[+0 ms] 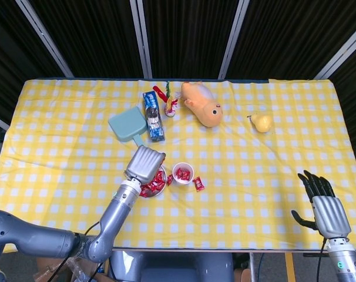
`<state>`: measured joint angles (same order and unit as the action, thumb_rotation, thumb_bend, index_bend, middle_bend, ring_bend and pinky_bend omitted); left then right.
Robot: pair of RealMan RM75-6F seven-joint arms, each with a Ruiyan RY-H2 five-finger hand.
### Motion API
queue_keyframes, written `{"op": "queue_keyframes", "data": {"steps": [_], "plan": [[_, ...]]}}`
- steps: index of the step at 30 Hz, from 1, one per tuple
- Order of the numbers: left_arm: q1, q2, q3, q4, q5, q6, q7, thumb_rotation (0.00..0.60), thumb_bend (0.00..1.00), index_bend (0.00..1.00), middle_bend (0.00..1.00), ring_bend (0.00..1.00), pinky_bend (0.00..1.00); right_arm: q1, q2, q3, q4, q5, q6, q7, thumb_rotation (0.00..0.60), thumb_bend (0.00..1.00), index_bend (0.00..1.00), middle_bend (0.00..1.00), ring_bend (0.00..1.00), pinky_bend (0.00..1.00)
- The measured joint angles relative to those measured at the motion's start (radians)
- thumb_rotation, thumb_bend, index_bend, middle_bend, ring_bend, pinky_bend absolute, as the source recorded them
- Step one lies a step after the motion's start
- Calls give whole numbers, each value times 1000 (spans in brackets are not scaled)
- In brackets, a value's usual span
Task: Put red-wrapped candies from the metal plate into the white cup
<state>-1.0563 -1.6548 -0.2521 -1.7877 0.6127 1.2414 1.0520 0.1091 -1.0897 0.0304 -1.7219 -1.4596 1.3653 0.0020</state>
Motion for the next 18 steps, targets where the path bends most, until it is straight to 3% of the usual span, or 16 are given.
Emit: {"op": "queue_keyframes", "data": {"steps": [18], "plan": [[-168, -179, -58, 199, -127, -50, 105, 600, 418, 518, 606, 844, 936, 3, 10, -1, -1, -1, -9, 26, 600, 341, 0, 0, 0, 2]]}}
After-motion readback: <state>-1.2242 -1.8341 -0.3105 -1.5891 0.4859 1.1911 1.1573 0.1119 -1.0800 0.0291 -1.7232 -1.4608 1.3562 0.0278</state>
